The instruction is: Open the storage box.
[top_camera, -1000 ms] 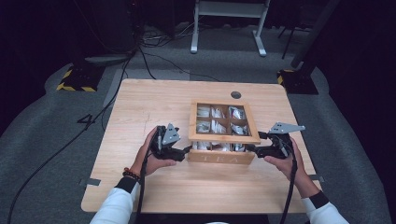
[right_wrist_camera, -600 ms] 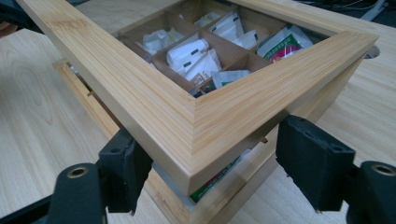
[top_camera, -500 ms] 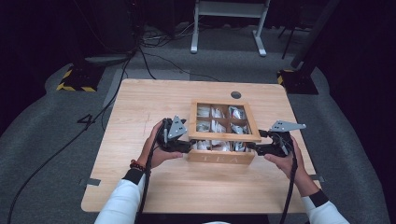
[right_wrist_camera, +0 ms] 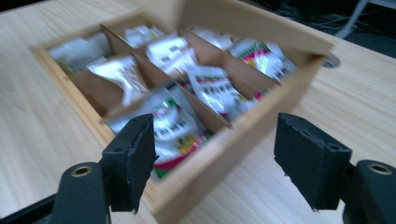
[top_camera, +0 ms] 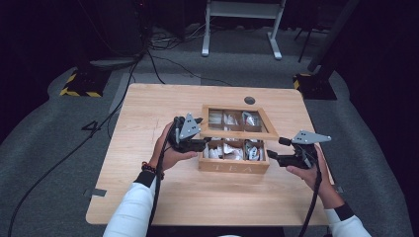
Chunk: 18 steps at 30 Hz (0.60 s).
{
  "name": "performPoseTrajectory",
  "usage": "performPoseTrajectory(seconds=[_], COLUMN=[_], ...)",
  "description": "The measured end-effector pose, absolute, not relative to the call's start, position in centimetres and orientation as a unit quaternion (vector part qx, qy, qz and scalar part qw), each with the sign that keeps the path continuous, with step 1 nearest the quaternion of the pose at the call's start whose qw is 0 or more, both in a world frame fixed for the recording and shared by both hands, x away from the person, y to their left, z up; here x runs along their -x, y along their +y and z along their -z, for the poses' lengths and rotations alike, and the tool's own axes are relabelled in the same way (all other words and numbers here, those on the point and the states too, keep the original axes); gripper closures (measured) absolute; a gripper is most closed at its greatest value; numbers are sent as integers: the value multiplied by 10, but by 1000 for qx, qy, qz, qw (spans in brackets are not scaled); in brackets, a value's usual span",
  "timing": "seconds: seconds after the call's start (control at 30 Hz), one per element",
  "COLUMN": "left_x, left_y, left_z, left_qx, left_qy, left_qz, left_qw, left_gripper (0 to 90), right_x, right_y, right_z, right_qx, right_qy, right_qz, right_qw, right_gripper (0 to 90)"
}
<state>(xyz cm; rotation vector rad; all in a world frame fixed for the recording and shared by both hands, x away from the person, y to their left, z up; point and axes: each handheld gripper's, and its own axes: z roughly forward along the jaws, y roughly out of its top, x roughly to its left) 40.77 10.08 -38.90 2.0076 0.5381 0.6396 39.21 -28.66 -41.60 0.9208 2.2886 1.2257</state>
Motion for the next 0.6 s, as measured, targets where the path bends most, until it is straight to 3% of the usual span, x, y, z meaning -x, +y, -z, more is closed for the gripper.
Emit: performPoseTrajectory(seconds=[0.6], left_x=[-414], left_y=[98], left_z=[369], left_qx=[-818], left_qy=[199], left_qz=[-281], left_qw=[460], left_gripper=[495], right_x=[-391], right_y=[-336], right_z=[476], right_qx=[-369], right_qy=[831], right_qz=[-368], right_qw=[192], right_gripper=[295])
